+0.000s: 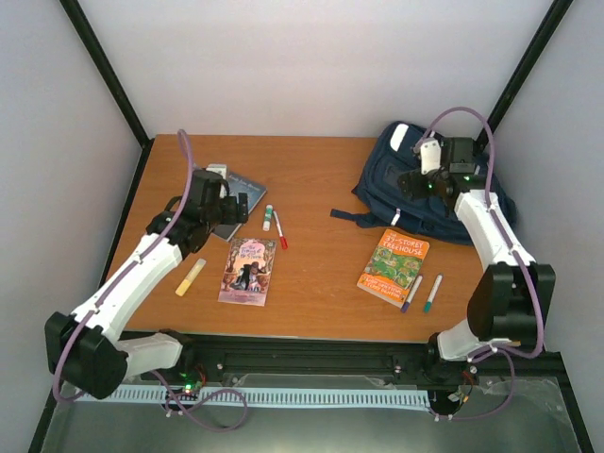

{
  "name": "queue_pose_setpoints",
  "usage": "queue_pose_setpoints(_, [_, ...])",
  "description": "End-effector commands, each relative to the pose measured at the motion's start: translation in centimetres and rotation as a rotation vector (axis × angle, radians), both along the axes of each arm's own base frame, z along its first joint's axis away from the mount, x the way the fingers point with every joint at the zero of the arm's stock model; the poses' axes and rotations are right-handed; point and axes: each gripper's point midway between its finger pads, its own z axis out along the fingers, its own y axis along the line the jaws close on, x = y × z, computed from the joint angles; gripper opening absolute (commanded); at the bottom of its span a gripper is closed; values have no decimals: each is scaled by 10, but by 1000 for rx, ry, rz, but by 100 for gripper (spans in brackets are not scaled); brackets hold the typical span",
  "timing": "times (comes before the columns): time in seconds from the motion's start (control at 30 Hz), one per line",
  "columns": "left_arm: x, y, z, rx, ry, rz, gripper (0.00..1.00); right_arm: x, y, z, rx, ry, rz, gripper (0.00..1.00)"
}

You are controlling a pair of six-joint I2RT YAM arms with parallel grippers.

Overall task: Pack the student bag
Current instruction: Move the student bag to the center of the board.

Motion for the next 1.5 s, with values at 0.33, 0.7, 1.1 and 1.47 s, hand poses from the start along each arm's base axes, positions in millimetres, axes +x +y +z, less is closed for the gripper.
queue_pose_setpoints(0.33, [-22, -147, -81, -352, 345, -300, 98, -6, -14, -110, -172, 302, 179, 75])
queue_pose_setpoints(0.7, [-73, -225, -124, -321, 498, -546, 98, -33, -49, -144, -375, 430, 277, 73])
queue_pose_setpoints(1.1, [-82, -223, -135, -290, 509, -569, 92, -96, -99, -148, -426, 542, 355, 65])
queue_pose_setpoints(1.47, [-88, -215, -138, -275, 525, -552, 100, -86, -102, -166, -383, 560, 398, 60])
